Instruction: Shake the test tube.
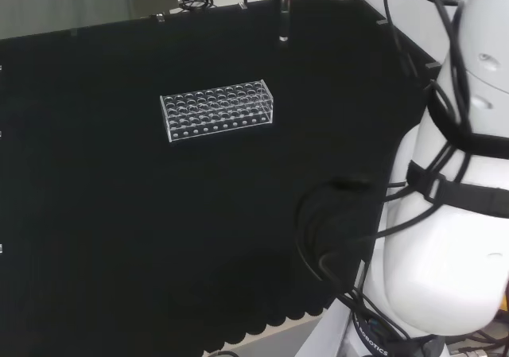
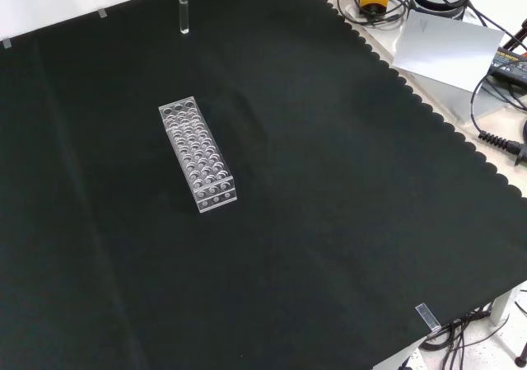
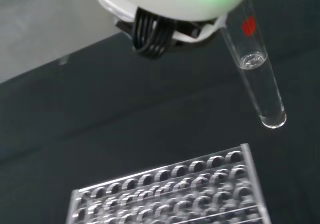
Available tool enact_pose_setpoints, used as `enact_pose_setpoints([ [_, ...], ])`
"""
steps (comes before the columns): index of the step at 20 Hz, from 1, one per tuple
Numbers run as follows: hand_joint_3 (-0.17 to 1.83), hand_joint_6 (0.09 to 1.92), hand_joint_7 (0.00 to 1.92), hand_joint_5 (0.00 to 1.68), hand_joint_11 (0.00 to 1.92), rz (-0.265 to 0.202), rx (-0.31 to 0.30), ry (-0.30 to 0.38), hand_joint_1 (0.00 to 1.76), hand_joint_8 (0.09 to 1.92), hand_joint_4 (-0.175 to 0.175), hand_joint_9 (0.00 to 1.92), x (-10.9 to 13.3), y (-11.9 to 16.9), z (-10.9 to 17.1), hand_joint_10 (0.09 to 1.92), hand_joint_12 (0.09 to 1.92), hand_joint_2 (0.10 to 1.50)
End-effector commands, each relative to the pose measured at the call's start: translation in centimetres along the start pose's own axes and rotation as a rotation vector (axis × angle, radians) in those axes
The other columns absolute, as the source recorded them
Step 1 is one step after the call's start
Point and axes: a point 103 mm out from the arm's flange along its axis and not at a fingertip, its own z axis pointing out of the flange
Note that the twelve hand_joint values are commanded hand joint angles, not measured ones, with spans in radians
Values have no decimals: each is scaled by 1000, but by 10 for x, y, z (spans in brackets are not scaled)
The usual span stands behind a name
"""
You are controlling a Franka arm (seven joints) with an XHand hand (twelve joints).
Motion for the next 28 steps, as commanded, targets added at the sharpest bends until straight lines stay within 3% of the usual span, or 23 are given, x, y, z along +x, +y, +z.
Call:
enact_pose_setpoints([
  [1,618,353,1803,1427,1292,141,12,-130,1235,413,-175,1693,-50,13,8,334,870,632],
  [3,618,353,1803,1427,1292,138,11,-123,1235,413,-175,1693,-48,12,8,334,870,632],
  [9,619,352,1803,1427,1292,55,20,-66,1235,413,-175,1693,-12,10,17,335,870,631],
  [15,619,352,1803,1428,1292,-61,45,-1,1235,412,-175,1693,40,7,28,335,871,631],
  [23,619,351,1804,1428,1292,-194,87,57,1235,411,-175,1693,90,-7,37,335,871,631],
  [28,619,350,1804,1429,1292,-232,100,74,1235,411,-175,1693,104,-13,38,335,871,631],
])
